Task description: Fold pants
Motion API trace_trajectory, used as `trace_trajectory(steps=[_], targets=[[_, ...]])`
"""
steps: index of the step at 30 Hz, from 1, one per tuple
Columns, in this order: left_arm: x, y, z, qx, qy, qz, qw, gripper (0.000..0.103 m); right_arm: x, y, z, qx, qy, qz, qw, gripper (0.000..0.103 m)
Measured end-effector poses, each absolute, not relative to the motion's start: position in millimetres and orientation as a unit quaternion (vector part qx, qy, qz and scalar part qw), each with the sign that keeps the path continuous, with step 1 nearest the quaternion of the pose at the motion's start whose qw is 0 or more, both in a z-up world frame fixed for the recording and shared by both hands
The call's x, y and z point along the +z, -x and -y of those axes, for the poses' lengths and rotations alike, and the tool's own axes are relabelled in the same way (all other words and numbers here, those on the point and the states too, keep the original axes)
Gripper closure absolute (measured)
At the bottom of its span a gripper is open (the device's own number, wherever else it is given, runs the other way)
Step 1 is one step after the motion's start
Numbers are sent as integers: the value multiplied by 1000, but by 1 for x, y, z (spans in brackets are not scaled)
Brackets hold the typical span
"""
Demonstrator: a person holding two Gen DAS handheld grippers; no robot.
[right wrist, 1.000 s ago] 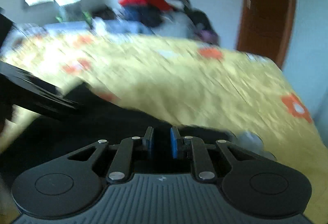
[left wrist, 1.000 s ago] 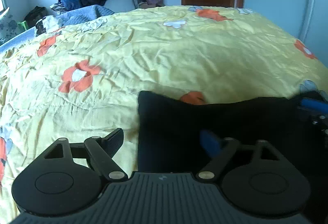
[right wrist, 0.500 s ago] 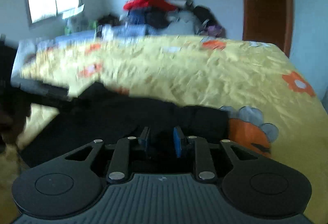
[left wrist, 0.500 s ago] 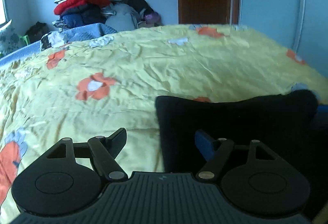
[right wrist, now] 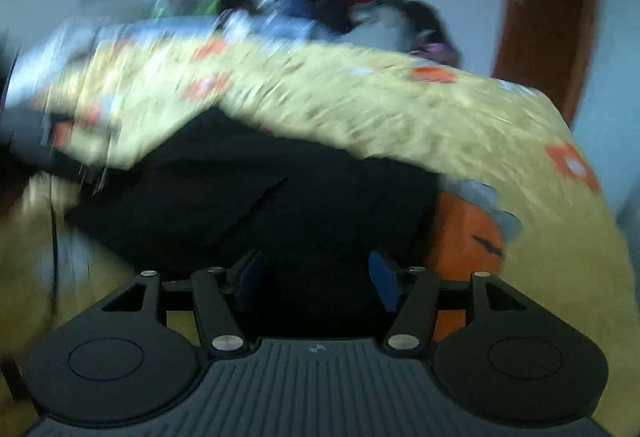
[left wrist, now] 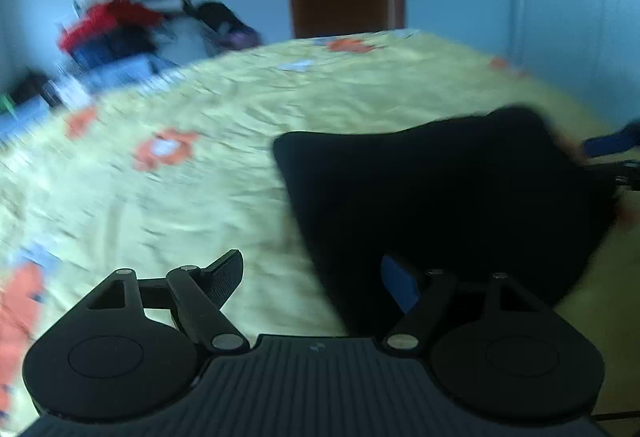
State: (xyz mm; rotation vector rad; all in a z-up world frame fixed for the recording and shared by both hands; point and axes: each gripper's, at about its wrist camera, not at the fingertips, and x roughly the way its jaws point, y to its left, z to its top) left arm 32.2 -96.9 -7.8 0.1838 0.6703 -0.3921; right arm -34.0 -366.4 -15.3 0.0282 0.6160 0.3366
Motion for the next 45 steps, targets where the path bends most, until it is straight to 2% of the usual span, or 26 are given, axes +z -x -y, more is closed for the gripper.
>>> trace_trajectory(steps=[2, 5, 7, 9, 18, 20, 21, 22, 23, 24, 25, 27, 31, 36, 40, 45], targets=[[-10, -44, 89, -229, -29, -359, 904, 22, -17, 29, 394, 148, -89, -294, 940, 26], [-21, -63, 77, -258, 52, -403, 876, 21, -32, 12, 436, 156, -198, -317, 914, 26], [-25, -68, 67, -272, 94, -408, 866, 18, -42, -1, 453, 190, -244, -333, 891, 26], [-27, -75, 59, -292, 131, -416, 851, 14, -53, -16, 461, 228, -271, -368, 860, 24], [-40, -106, 68, -359, 224, -440, 792, 9, -65, -67, 439, 368, -308, -384, 789, 23], [-42, -112, 71, -358, 245, -441, 786, 12, -64, -75, 429, 366, -313, -378, 791, 23], [-43, -114, 72, -353, 250, -442, 786, 21, -63, -77, 422, 360, -309, -375, 796, 25], [-43, -114, 74, -341, 246, -444, 791, 40, -62, -80, 416, 352, -300, -373, 804, 27], [-41, -114, 75, -331, 232, -445, 799, 50, -62, -79, 413, 345, -293, -372, 810, 40], [-41, -115, 75, -320, 214, -446, 808, 65, -63, -78, 408, 330, -289, -376, 816, 51], [-41, -113, 73, -313, 204, -446, 814, 74, -66, -76, 409, 313, -292, -380, 820, 67], [-42, -111, 65, -314, 222, -442, 810, 84, -69, -70, 411, 299, -313, -375, 820, 70], [-32, -102, 52, -314, 237, -417, 819, 87, -58, -58, 404, 281, -323, -361, 828, 73], [6, -89, 23, -303, 209, -355, 859, 88, -12, -60, 369, 318, -306, -327, 836, 74], [30, -96, -13, -266, 194, -317, 890, 88, 6, -89, 333, 350, -298, -303, 835, 74], [39, -128, -47, -202, 140, -317, 916, 87, -4, -144, 283, 359, -323, -297, 824, 74]])
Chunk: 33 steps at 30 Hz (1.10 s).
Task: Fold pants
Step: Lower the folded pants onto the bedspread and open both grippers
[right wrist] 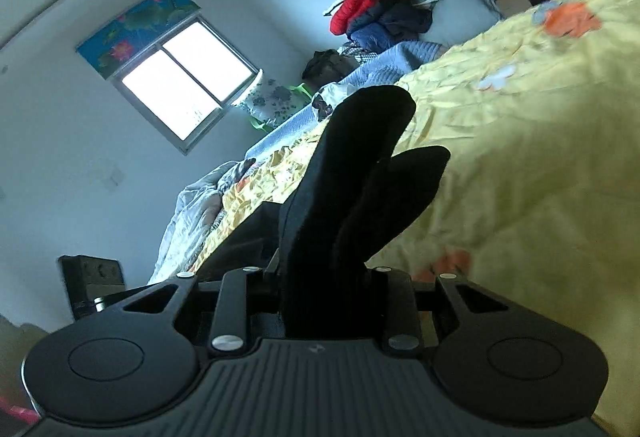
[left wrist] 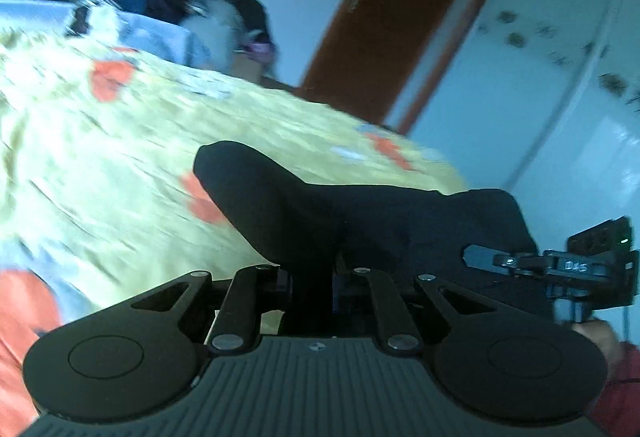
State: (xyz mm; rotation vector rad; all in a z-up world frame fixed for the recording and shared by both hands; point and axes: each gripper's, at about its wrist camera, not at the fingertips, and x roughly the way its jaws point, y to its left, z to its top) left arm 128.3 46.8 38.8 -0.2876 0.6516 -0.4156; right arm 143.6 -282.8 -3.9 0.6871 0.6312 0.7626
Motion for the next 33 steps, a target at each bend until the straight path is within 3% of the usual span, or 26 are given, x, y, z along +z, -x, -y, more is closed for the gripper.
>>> trace_trajectory(steps=[2, 5, 6, 7, 10, 11, 14, 16, 21, 24, 29, 33], targets=[[29, -147, -56, -177, 127, -335, 917, 86, -17, -164, 265, 352, -328, -308, 821, 73], [-1, -175, -62, -128, 123, -393, 902, 74, -42, -187, 248, 295, -326, -354, 825, 66], [-7, -176, -66, -119, 126, -404, 898, 61, -51, -191, 249, 268, -327, -368, 828, 58], [-12, -178, -72, -112, 135, -406, 897, 54, -58, -191, 255, 250, -337, -377, 826, 56], [-4, -163, -82, -78, 138, -392, 906, 36, -65, -176, 284, 261, -383, -356, 811, 54], [3, -156, -80, -50, 125, -385, 913, 34, -62, -167, 296, 239, -377, -345, 826, 54], [28, -131, -69, -33, 96, -340, 935, 21, -34, -137, 319, 118, -303, -294, 899, 53], [36, -119, -59, -70, 98, -331, 936, 5, -15, -125, 309, 151, -269, -263, 914, 53], [13, -117, -25, -112, 59, -380, 916, 5, -16, -131, 251, 317, -276, -291, 859, 49], [-4, -119, -20, -79, 21, -394, 915, 5, -34, -135, 226, 294, -228, -335, 866, 49], [8, -93, -26, -82, 37, -366, 926, 1, -13, -98, 219, 237, -170, -309, 905, 46], [-15, -109, -11, -68, 10, -374, 925, 0, -11, -88, 206, 276, -163, -307, 896, 46]])
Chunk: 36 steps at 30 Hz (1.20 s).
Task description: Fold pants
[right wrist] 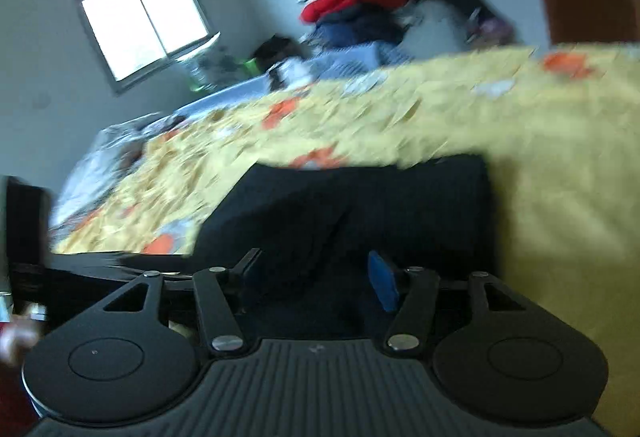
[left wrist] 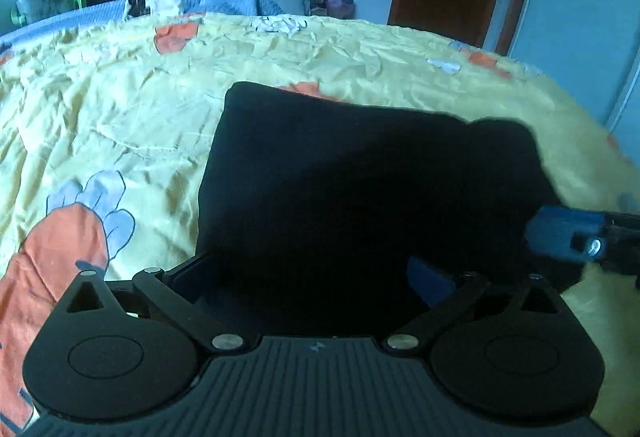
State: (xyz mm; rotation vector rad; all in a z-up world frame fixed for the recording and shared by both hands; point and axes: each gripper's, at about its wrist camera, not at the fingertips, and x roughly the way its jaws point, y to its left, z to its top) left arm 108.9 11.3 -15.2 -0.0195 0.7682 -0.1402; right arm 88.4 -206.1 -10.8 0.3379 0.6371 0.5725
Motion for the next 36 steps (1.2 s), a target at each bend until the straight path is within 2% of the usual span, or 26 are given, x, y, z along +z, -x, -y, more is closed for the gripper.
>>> trace_trajectory(steps=[2, 5, 6, 8, 12, 16, 19, 36], targets=[[-11, -105, -6, -59, 5, -373, 926, 0, -27, -98, 200, 253, -143, -332, 897, 48], [-9, -99, -5, -46, 5, -373, 927, 0, -22, -85, 198, 236, -165, -317, 903, 45], [-9, -98, -4, -42, 7, -372, 927, 0, -19, -80, 196, 231, -161, -310, 908, 42], [-11, -95, -3, -32, 12, -364, 931, 0, -16, -73, 182, 223, -131, -295, 920, 19], [-14, -93, 5, -18, -7, -351, 936, 0, -30, -67, 156, 200, -18, -283, 938, 18], [-7, -86, 6, -15, -23, -348, 937, 0, -16, -60, 156, 188, -40, -295, 936, 16], [-5, -80, 3, -6, -15, -348, 937, 0, -6, -48, 160, 173, -62, -300, 936, 0], [3, -43, 0, -1, -19, -345, 939, 0, -12, -22, 142, 143, -42, -340, 929, 0]])
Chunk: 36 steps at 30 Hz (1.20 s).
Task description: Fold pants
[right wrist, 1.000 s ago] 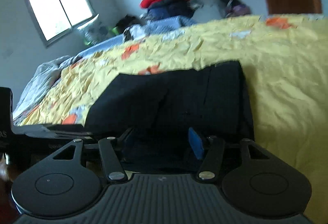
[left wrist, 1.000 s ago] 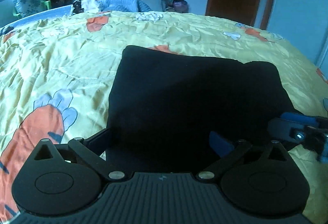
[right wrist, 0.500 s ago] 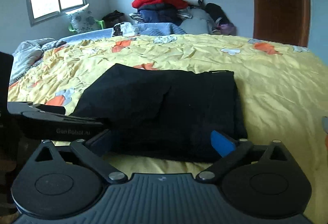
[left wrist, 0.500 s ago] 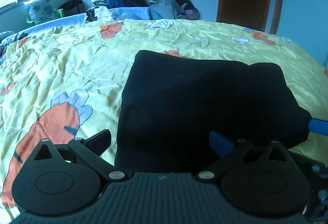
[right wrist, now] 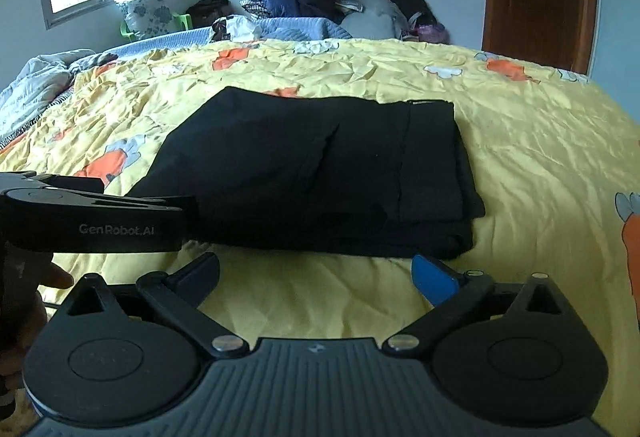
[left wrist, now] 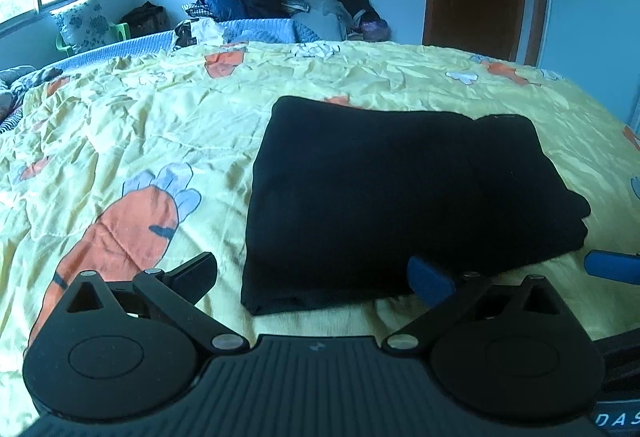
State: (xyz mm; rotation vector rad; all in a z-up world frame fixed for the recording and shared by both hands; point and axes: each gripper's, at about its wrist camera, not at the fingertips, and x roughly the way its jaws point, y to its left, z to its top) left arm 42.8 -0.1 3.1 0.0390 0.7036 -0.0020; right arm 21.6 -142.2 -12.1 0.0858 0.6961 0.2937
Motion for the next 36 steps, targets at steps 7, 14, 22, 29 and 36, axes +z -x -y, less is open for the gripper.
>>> trace_trajectory(steps=[7, 14, 22, 29, 36], targets=[[-4, -27, -1, 3, -19, -354, 935, 0, -17, -14, 141, 137, -40, -346, 927, 0], [-9, -17, -7, 14, -5, -360, 933, 1, -22, -8, 141, 125, -31, -351, 928, 0], [-14, -13, -12, 21, -5, -364, 931, 1, -24, -8, 150, 98, -30, -349, 932, 0], [-21, -9, -11, 21, -15, -362, 932, 0, -35, -11, 156, 83, -24, -355, 931, 0], [-23, -10, -10, 22, -14, -358, 933, 0, -40, -11, 156, 83, -21, -345, 935, 0]])
